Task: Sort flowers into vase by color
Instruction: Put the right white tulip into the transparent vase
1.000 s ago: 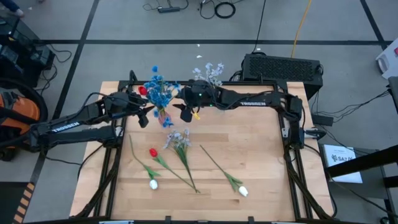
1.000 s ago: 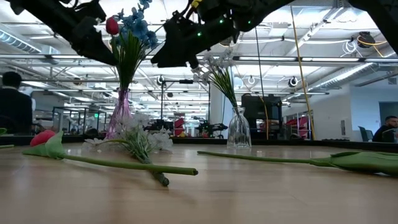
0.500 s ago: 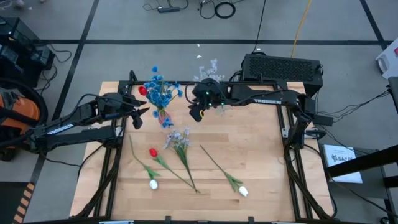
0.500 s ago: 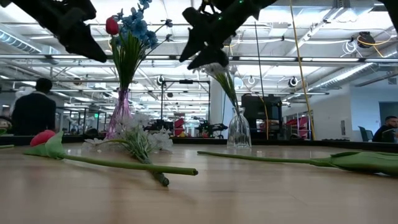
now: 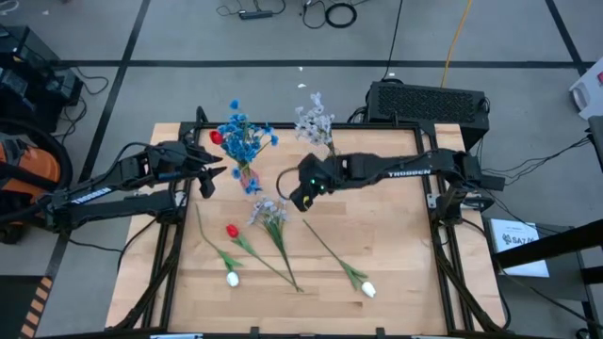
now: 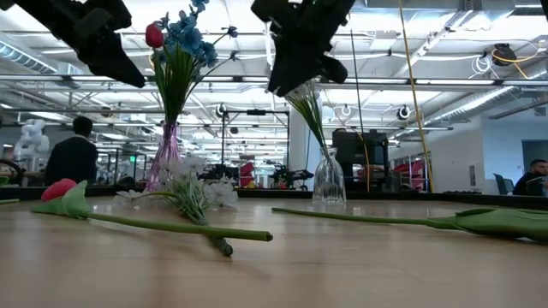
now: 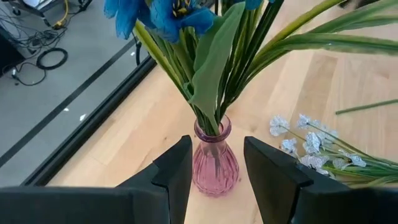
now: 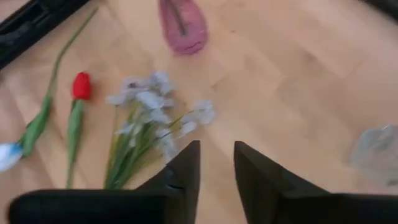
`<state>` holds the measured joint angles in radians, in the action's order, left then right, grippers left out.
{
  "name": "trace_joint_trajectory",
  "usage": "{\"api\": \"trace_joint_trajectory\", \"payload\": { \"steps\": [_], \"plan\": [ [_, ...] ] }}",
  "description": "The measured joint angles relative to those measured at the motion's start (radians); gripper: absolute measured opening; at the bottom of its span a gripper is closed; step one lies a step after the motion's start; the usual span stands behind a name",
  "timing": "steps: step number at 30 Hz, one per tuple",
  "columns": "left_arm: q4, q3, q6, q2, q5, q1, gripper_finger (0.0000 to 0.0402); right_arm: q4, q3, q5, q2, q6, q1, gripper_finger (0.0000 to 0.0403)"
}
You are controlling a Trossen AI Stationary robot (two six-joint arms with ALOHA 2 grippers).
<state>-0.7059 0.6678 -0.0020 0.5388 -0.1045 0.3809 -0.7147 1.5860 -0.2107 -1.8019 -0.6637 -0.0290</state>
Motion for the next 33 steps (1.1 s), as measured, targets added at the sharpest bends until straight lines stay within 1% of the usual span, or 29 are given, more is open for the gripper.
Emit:
{"api": "trace_joint_trajectory", "payload": {
  "steps": [5,6,7,11,13,16,17,19,23,27,31,33],
  "plan": [
    [0.0,0.0,0.0,0.0,0.029,0.0,0.0152,0.0,0.0,0.001,0.0,-0.089,0.079,0.0015],
    [0.0,0.0,0.001,0.0,0.036,0.0,0.0152,0.002,0.0,0.001,0.0,-0.109,0.093,0.0008],
    [0.0,0.0,0.003,0.0,0.045,0.0,0.0152,0.009,0.0,0.001,0.0,-0.132,0.107,0.0005],
    [0.0,0.0,0.008,0.0,0.049,0.0,0.0152,0.072,0.0,-0.002,-0.008,-0.244,0.148,0.0018],
    [0.0,0.0,0.008,0.0,0.049,0.0,0.0152,0.124,0.001,-0.006,-0.02,-0.261,0.159,0.0023],
    [0.0,0.0,0.008,0.0,0.049,0.001,0.0152,0.153,0.0,0.002,-0.034,-0.256,0.169,0.0026],
    [0.0,0.0,0.008,0.0,0.049,0.0,0.0152,0.143,0.0,0.003,-0.034,-0.269,0.17,0.0026],
    [0.0,0.0,0.008,0.0,0.049,0.0,0.0152,0.088,0.0,0.012,-0.033,-0.354,0.17,0.0024],
    [0.0,0.0,0.008,0.0,0.049,0.0,0.0152,-0.082,0.0,0.079,-0.034,-0.622,0.178,0.0008],
    [0.0,0.0,0.008,0.0,0.049,0.0,0.0152,-0.196,0.0,0.204,-0.034,-0.819,0.23,0.0002],
    [0.0,-0.001,0.008,0.0,0.049,0.0,0.0152,-0.207,0.0,0.27,-0.034,-0.949,0.302,0.0007],
    [0.0,-0.001,0.008,0.0,0.049,0.0,0.0152,-0.209,0.0,0.332,-0.034,-1.018,0.338,0.0007]
  ]
}}
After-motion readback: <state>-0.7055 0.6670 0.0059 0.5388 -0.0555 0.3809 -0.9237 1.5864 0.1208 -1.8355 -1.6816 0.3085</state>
